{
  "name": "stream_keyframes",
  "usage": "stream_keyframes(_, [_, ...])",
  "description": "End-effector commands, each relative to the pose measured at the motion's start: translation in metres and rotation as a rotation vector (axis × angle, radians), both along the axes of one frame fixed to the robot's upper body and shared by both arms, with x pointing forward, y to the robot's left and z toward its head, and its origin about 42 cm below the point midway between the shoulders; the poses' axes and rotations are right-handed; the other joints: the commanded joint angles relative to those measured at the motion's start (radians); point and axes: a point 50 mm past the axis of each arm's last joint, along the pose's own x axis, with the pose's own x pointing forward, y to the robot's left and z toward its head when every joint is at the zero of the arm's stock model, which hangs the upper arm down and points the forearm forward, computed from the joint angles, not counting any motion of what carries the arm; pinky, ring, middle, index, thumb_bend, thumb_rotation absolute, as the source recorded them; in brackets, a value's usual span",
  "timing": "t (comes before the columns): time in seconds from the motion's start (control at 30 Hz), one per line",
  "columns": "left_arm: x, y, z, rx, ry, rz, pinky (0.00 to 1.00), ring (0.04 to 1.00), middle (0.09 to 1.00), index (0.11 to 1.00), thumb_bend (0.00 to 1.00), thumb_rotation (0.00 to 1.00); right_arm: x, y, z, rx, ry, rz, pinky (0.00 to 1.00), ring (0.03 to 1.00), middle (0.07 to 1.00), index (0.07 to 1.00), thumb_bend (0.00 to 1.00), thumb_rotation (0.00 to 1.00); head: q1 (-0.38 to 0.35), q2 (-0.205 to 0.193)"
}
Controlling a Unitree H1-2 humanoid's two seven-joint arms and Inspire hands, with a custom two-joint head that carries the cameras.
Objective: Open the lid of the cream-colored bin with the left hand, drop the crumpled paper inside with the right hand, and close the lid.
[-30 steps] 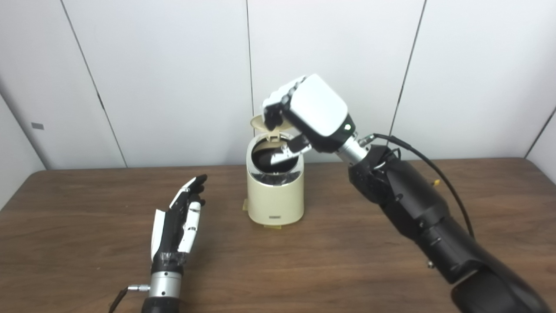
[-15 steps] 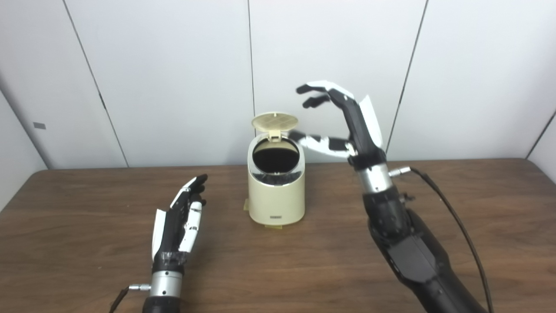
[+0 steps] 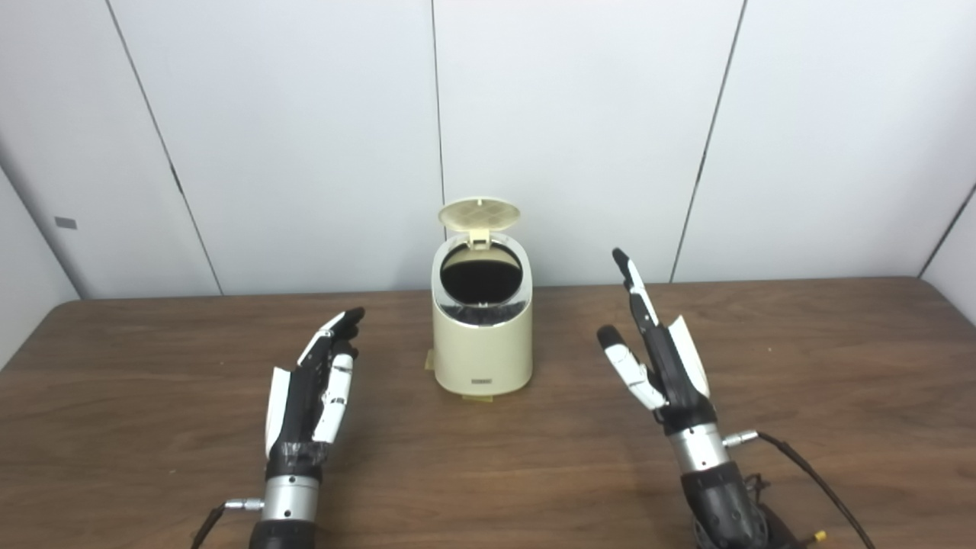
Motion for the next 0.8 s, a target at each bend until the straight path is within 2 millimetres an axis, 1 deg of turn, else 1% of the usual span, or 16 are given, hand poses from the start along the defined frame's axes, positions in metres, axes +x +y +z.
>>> stream_keyframes(0.0, [-0.002,0.004,-0.007,0.035,-0.002,0.005,0.79,0.863,0.871,0.857,0.23,0.89,0.004,-0.002,0.019,0.029,-0.067,0.015,0.99,1.000,1.000,0.995,0.20,0.93,0.000,0.001])
stream_keyframes(0.1, [-0.003,0.005,-0.007,0.031,-0.002,0.007,0.79,0.863,0.871,0.857,0.23,0.89,-0.003,-0.006,0.009,0.015,-0.034,0.005,0.99,0.999,1.000,0.997,0.21,0.96,0.002,0.004])
stream_keyframes(0.23, [-0.001,0.008,-0.005,0.036,-0.004,0.016,0.79,0.858,0.865,0.850,0.23,0.89,-0.010,-0.009,-0.004,0.002,0.018,0.008,0.95,0.987,1.000,0.992,0.21,0.97,0.003,0.003])
stream_keyframes(0.3, [0.001,0.009,0.000,0.038,-0.015,0.016,0.78,0.856,0.863,0.844,0.22,0.88,-0.013,-0.010,-0.011,-0.007,0.038,0.009,0.95,0.989,1.000,0.990,0.21,0.99,0.005,0.004])
stream_keyframes(0.37, [0.005,0.011,0.014,0.078,-0.046,0.022,0.76,0.848,0.858,0.839,0.21,0.89,-0.015,-0.011,-0.017,-0.014,0.057,0.001,0.95,0.991,1.000,0.988,0.20,0.99,0.008,0.004])
stream_keyframes(0.4, [0.008,0.013,0.024,0.109,-0.067,0.021,0.75,0.838,0.849,0.834,0.23,0.91,-0.016,-0.011,-0.020,-0.014,0.066,-0.004,0.95,0.993,1.000,0.989,0.20,0.99,0.014,0.004])
stream_keyframes(0.43, [0.012,0.014,0.035,0.137,-0.085,0.020,0.75,0.838,0.849,0.838,0.27,0.93,-0.017,-0.012,-0.022,-0.013,0.074,-0.008,0.96,0.994,1.000,0.988,0.20,0.99,0.018,0.005])
stream_keyframes(0.5, [0.021,0.017,0.059,0.191,-0.121,0.014,0.76,0.842,0.849,0.846,0.40,0.92,-0.019,-0.012,-0.027,0.002,0.090,-0.011,0.96,0.992,0.999,0.984,0.21,0.97,0.021,0.009])
stream_keyframes(0.53, [0.027,0.019,0.073,0.235,-0.145,0.019,0.77,0.847,0.852,0.852,0.48,0.92,-0.020,-0.012,-0.029,0.010,0.098,-0.010,0.95,0.983,0.999,0.983,0.22,0.96,0.023,0.012])
stream_keyframes(0.57, [0.033,0.021,0.090,0.278,-0.167,0.020,0.74,0.834,0.847,0.849,0.55,0.92,-0.020,-0.012,-0.030,0.016,0.103,-0.008,0.94,0.977,0.997,0.981,0.23,0.94,0.024,0.014])
stream_keyframes(0.63, [0.045,0.021,0.123,0.357,-0.205,0.030,0.76,0.850,0.864,0.854,0.67,0.91,-0.020,-0.010,-0.032,0.020,0.108,-0.007,0.93,0.970,0.992,0.977,0.23,0.92,0.028,0.017])
stream_keyframes(0.67, [0.047,0.021,0.133,0.375,-0.210,0.034,0.77,0.856,0.865,0.852,0.70,0.91,-0.021,-0.009,-0.032,0.020,0.108,-0.007,0.93,0.970,0.990,0.976,0.23,0.92,0.029,0.017])
stream_keyframes(0.7, [0.053,0.018,0.152,0.402,-0.223,0.040,0.77,0.858,0.866,0.851,0.72,0.90,-0.021,-0.008,-0.032,0.013,0.107,-0.007,0.93,0.970,0.990,0.976,0.22,0.91,0.029,0.019])
stream_keyframes(0.73, [0.059,0.014,0.173,0.440,-0.236,0.047,0.80,0.875,0.862,0.841,0.79,0.89,-0.021,-0.008,-0.032,0.008,0.107,-0.007,0.94,0.974,0.990,0.978,0.23,0.95,0.030,0.020])
stream_keyframes(0.77, [0.061,0.011,0.187,0.464,-0.243,0.054,0.81,0.879,0.860,0.834,0.82,0.90,-0.021,-0.007,-0.033,0.004,0.107,-0.006,0.94,0.976,0.991,0.978,0.23,0.96,0.032,0.021])
